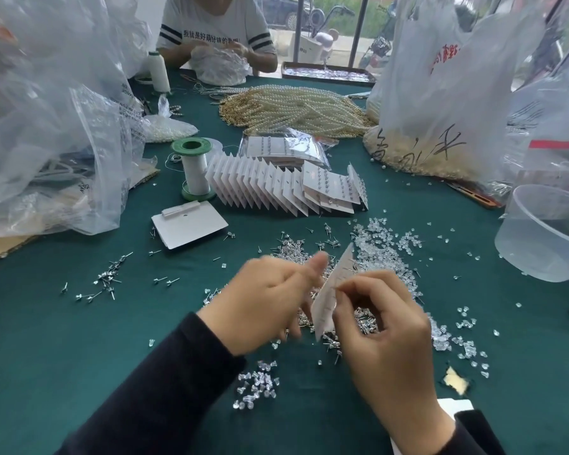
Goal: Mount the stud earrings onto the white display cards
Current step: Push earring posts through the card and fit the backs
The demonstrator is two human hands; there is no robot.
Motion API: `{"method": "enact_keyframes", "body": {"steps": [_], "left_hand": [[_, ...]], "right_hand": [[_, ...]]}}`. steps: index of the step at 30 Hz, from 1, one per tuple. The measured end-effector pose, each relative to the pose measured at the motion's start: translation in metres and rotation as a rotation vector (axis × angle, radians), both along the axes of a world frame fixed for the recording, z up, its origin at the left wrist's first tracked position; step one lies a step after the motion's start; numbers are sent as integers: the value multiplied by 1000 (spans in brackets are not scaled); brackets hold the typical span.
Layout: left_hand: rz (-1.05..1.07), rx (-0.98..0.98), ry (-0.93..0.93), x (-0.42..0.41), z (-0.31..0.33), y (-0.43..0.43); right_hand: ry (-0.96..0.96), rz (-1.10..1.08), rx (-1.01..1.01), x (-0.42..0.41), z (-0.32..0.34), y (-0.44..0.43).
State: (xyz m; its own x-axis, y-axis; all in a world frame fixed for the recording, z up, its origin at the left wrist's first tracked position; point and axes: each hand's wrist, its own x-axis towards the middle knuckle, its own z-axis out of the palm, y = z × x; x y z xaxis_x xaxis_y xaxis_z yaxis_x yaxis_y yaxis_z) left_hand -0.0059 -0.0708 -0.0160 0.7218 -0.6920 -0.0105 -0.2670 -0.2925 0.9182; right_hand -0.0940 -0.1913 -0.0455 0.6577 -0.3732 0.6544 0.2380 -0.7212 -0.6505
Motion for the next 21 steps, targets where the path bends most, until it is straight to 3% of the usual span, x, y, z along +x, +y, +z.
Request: {"method": "enact_keyframes", "body": {"steps": [2,5,9,14,17,21], "left_hand": [[154,91,-186,19,5,17],[353,393,-422,43,9,46],[306,573,-320,51,3,57],[277,673,-431,51,-2,50],[356,445,-485,46,2,46],[58,-129,-53,22,17,30]], "right_hand": [[-54,-2,44,-1,3,-2],[-78,-15,119,-2,5,-5],[-41,-7,232,-2,5,-6],[38,44,482,-4,6,-11],[66,167,754,-4,8,-14],[162,471,1341,-3,10,-22]]}}
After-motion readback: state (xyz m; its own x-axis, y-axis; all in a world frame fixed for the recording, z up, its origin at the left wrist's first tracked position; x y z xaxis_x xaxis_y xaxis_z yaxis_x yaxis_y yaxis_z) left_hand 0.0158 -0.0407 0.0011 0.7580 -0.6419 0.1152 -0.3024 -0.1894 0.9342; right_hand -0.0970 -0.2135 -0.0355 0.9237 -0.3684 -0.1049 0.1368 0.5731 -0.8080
